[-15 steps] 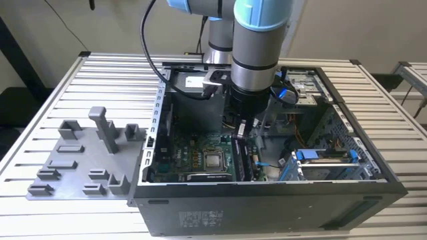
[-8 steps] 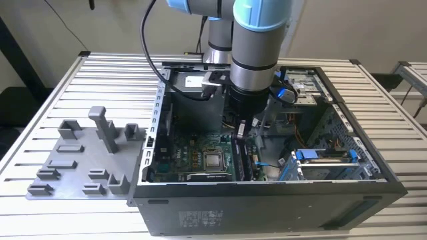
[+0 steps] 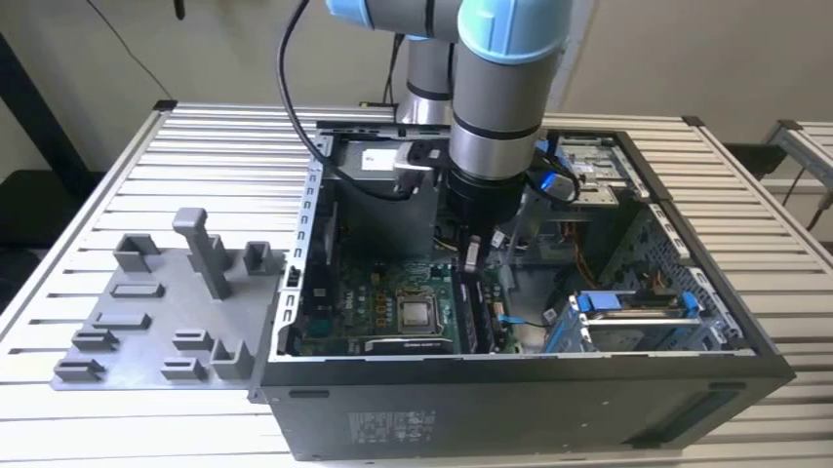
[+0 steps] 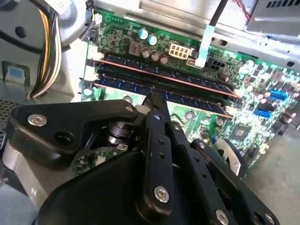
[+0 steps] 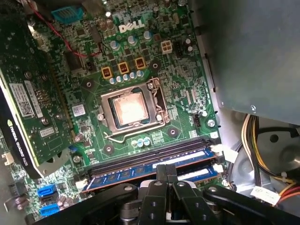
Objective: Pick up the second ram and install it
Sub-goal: 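Press down the second ram until it locks into place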
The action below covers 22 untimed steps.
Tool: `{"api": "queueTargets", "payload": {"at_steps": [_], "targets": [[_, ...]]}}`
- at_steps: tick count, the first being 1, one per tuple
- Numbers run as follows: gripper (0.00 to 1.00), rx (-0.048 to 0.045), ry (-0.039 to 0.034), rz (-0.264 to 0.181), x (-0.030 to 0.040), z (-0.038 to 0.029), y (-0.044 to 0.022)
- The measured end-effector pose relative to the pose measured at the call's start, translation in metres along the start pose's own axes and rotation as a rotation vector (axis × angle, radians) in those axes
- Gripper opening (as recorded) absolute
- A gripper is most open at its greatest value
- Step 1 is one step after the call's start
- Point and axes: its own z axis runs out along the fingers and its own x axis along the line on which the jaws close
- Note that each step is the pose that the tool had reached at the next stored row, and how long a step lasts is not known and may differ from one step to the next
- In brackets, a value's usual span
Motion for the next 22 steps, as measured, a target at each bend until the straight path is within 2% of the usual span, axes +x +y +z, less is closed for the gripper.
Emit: {"api": "queueTargets", "payload": {"at_steps": [14,22], "targets": [[0.11,0.0005,-0.0055,-0.118,0.0052,0.006,-0.0011],[0.11,0.0005,-0.0071,-0.152,0.0129,0.0072,-0.0029]]}}
